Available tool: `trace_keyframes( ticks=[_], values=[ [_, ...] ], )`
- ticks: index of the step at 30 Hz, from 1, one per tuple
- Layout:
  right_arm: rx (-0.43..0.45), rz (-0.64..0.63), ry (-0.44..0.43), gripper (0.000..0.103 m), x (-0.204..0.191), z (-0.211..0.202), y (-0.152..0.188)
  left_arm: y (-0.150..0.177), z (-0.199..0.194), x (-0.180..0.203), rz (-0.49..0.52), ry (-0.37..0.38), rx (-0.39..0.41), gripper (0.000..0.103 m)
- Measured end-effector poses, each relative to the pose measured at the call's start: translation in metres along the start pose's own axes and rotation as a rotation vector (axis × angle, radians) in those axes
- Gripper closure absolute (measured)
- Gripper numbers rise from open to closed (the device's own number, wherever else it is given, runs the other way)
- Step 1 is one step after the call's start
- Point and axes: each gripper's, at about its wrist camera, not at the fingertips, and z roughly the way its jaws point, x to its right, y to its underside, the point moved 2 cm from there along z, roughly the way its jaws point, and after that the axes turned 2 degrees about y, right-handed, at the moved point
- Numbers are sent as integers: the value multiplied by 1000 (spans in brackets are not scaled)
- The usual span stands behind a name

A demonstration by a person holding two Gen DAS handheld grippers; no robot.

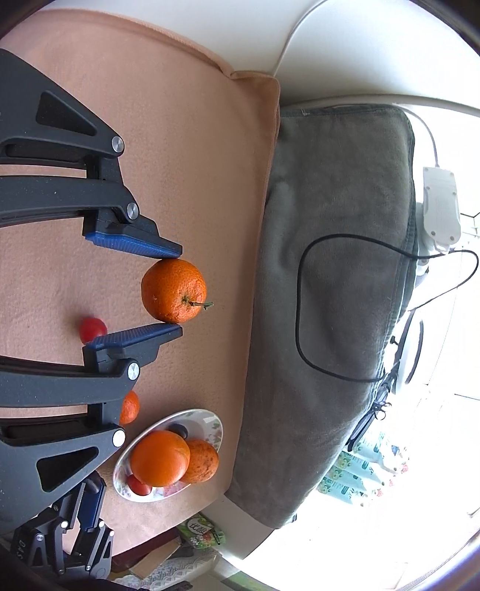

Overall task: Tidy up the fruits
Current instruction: 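Carry the tangerine with the left tool into the bowl while the right tool carries the plum there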

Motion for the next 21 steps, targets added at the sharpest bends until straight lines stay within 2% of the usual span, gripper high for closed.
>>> trace_keyframes(
  ticks=[10, 21],
  values=[
    [49, 48, 40, 78, 29, -27, -1, -7, -1, 45, 70, 53, 10, 68],
    [81, 106, 88, 78, 66, -50, 3, -7, 17, 87, 122, 104, -15, 68]
  ],
)
